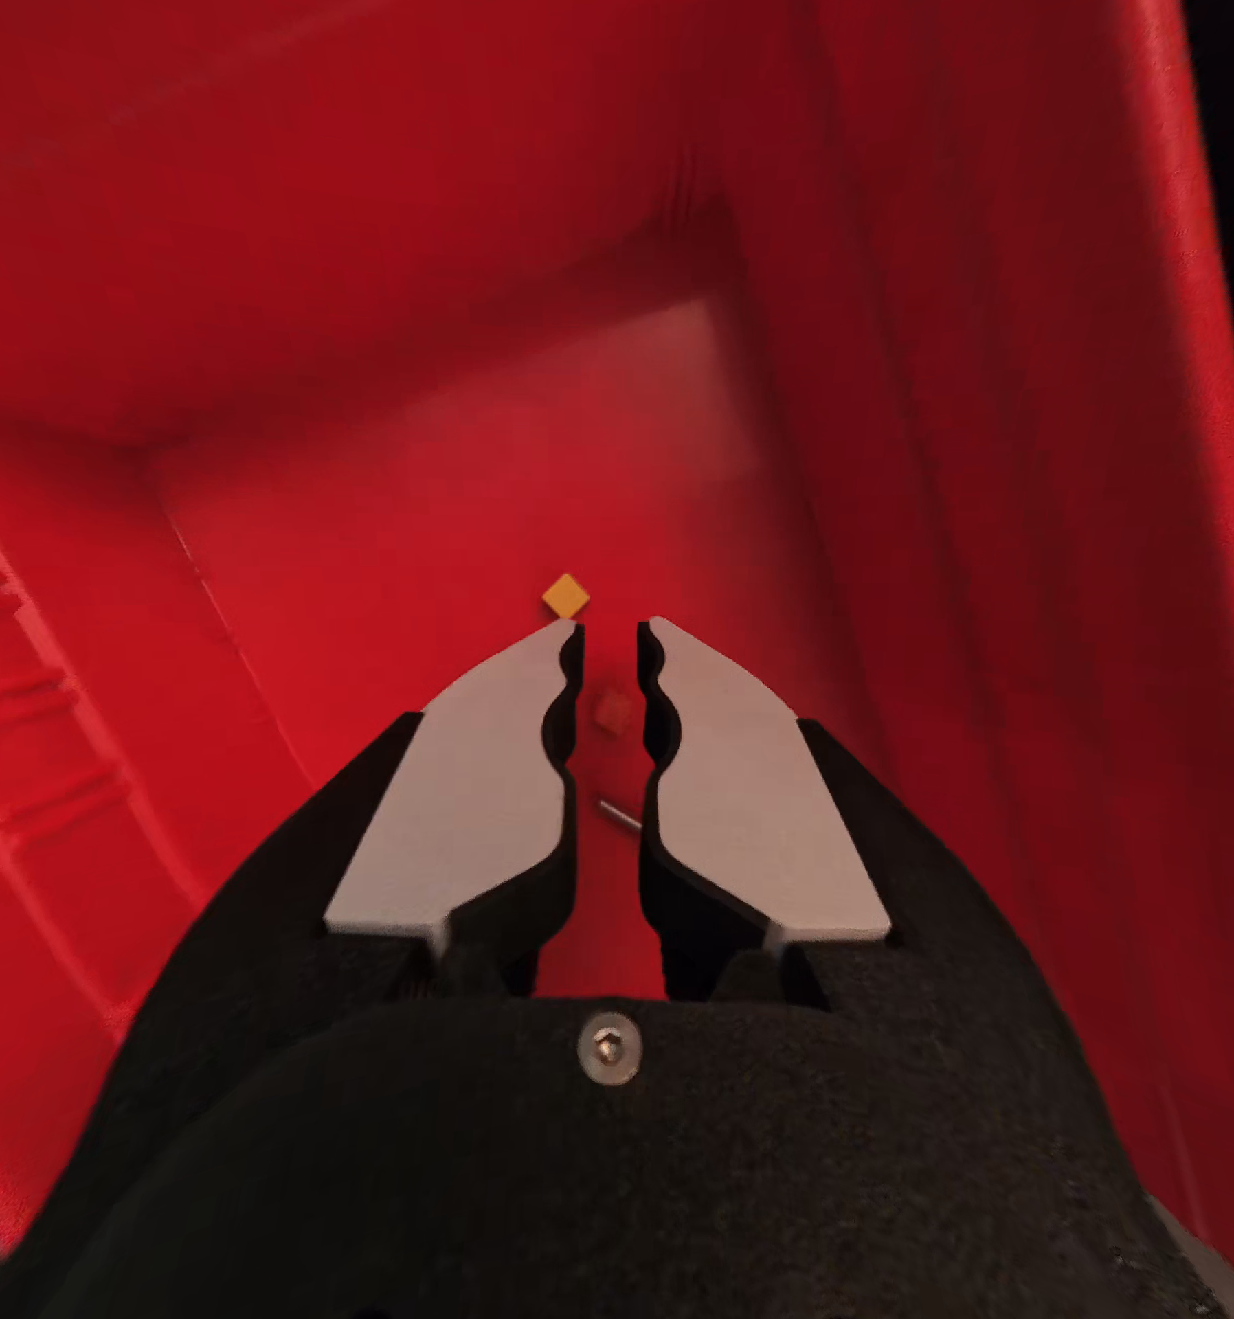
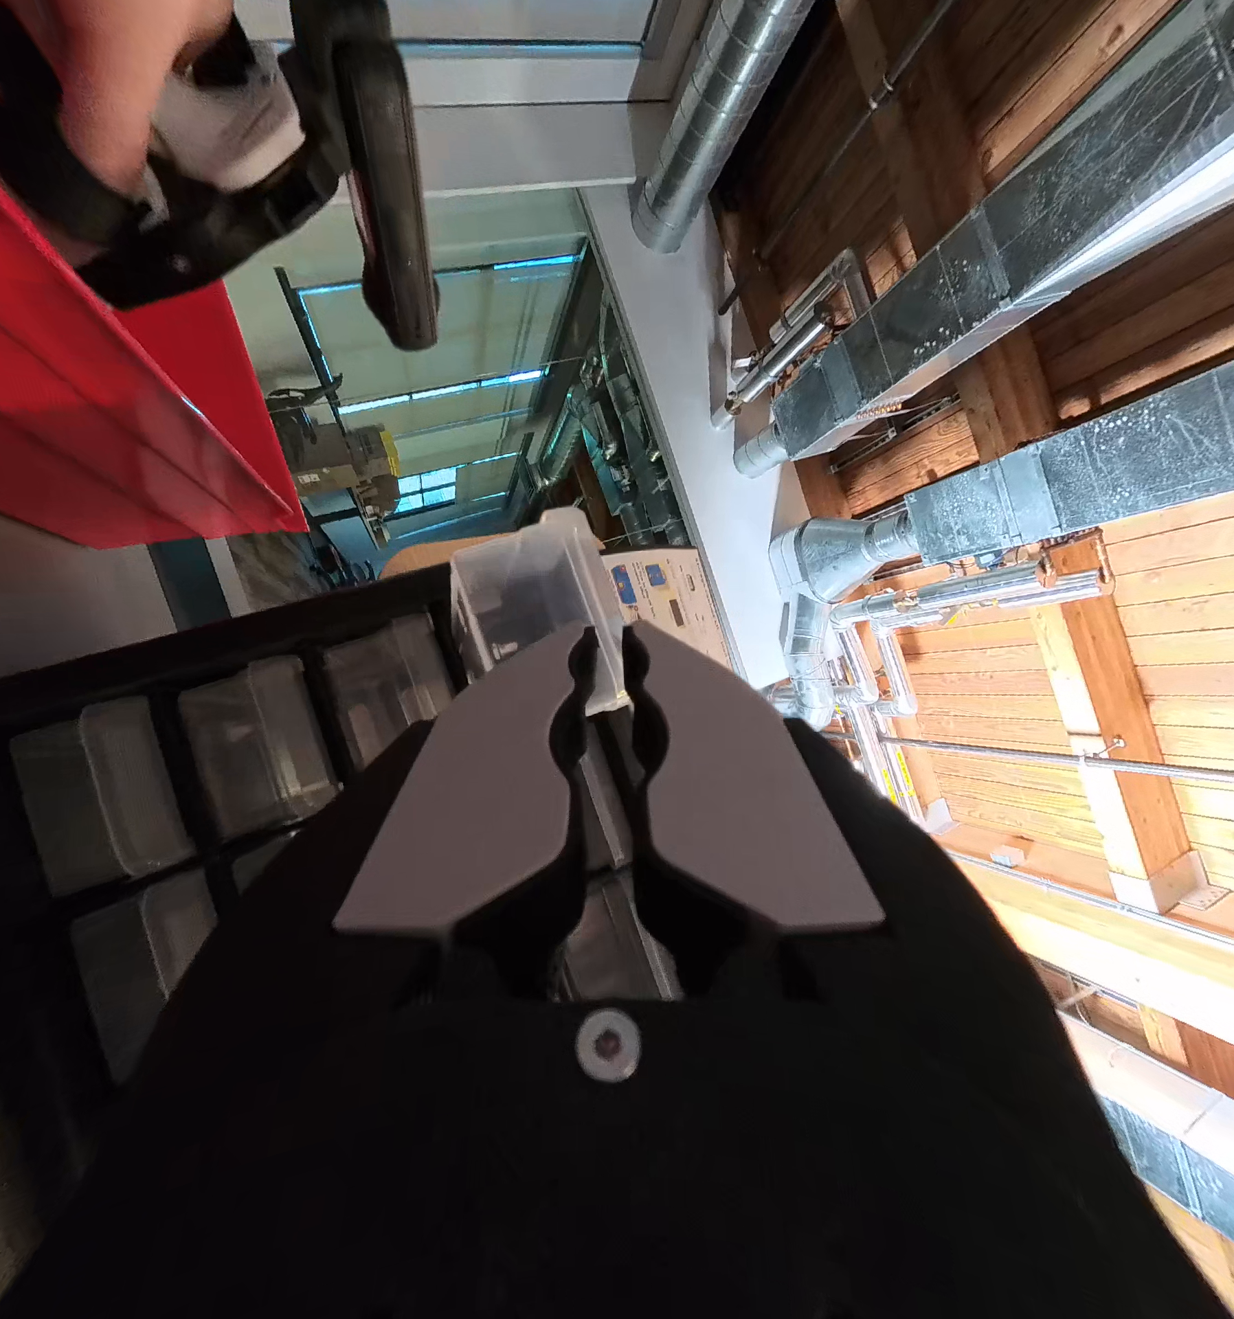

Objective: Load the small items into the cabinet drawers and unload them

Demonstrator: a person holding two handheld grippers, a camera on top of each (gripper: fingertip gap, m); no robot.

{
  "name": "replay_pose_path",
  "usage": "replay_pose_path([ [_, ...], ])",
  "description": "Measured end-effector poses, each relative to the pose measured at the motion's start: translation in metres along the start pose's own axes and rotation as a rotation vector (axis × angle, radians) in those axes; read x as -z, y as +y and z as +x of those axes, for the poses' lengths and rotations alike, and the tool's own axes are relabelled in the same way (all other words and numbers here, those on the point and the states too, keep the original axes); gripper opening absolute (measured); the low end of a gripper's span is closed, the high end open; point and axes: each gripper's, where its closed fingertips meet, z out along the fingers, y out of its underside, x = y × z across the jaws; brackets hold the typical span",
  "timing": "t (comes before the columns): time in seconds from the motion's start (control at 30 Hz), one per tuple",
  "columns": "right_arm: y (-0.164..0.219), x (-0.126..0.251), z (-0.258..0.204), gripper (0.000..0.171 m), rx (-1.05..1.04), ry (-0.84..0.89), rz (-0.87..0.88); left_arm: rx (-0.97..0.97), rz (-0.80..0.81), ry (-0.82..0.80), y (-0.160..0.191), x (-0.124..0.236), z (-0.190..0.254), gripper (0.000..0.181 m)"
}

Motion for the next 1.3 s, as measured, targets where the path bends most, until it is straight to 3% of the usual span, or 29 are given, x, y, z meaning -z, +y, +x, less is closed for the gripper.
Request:
replay_pose_path([
  [0.2,-0.014,0.013,0.001,0.007,0.015,-0.009,0.056,0.073,-0.034,-0.021,0.003,-0.018,-0.009,0.012],
  [0.37,-0.015,0.015,0.006,0.007,0.009,-0.005,0.060,0.093,-0.041,-0.024,0.004,-0.018,-0.012,0.000],
  [0.63,-0.012,0.013,0.007,0.007,0.007,-0.011,0.057,0.136,-0.070,0.009,0.008,-0.016,-0.011,0.000],
  [0.8,-0.011,0.011,0.006,0.007,0.009,-0.021,0.059,0.084,-0.048,-0.008,0.003,-0.012,-0.010,0.022],
  [0.93,-0.010,0.010,0.006,0.007,0.005,-0.028,0.055,0.039,-0.065,-0.028,0.003,-0.024,-0.010,0.027],
  [1.1,-0.009,0.010,0.005,0.007,0.003,-0.034,0.056,0.014,-0.065,-0.053,0.001,-0.029,-0.010,0.011],
  [1.2,-0.008,0.009,0.005,0.007,0.001,-0.034,0.047,0.013,-0.071,-0.060,0.002,-0.019,-0.011,0.011],
  [1.3,-0.005,0.010,0.004,0.007,0.001,-0.029,0.046,0.033,0.049,-0.036,-0.015,0.023,-0.003,0.011],
])
